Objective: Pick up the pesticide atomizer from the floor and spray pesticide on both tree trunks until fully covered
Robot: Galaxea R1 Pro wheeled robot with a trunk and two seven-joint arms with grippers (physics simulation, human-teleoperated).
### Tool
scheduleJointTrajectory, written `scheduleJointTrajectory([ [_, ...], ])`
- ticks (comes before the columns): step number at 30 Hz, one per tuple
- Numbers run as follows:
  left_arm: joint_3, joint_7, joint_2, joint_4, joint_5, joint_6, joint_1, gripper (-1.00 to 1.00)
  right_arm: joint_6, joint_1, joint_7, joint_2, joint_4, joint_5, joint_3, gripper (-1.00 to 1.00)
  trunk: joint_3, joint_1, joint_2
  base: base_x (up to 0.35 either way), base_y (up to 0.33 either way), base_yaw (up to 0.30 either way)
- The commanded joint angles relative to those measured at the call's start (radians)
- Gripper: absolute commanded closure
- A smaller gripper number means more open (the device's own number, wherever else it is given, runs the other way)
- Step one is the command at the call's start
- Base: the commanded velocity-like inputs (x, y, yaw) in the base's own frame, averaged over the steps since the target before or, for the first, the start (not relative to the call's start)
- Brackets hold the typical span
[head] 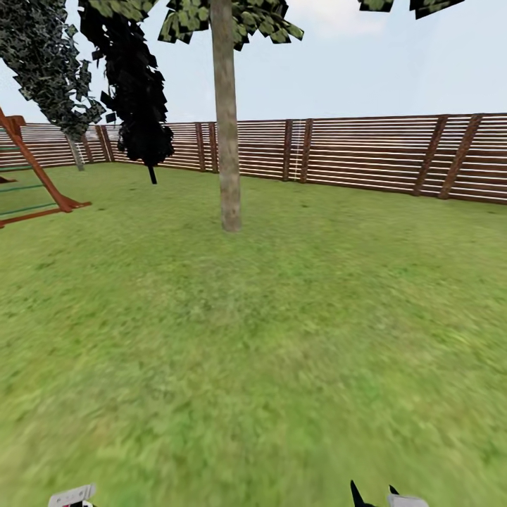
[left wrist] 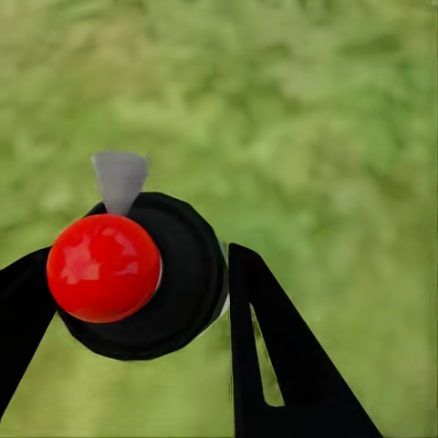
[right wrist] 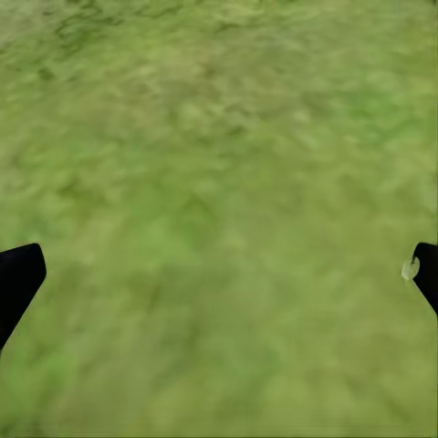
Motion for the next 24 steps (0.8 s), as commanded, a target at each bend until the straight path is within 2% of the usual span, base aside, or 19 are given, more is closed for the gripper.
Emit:
scheduleJointTrajectory([
  [1, 0.0, 0.0, 0.0, 0.0, 0.0, 0.0, 0.0, 1.0, 0.0, 0.0, 0.0, 0.0, 0.0, 0.0, 0.0, -1.0, 0.0, 0.0, 0.0, 0.338, 0.0, 0.0],
  [24, 0.0, 0.0, 0.0, -0.002, 0.0, 0.0, 0.0, 1.0, 0.0, 0.0, 0.0, -0.001, 0.0, 0.0, -0.001, -1.0, 0.0, 0.0, 0.0, 0.338, 0.0, 0.0],
])
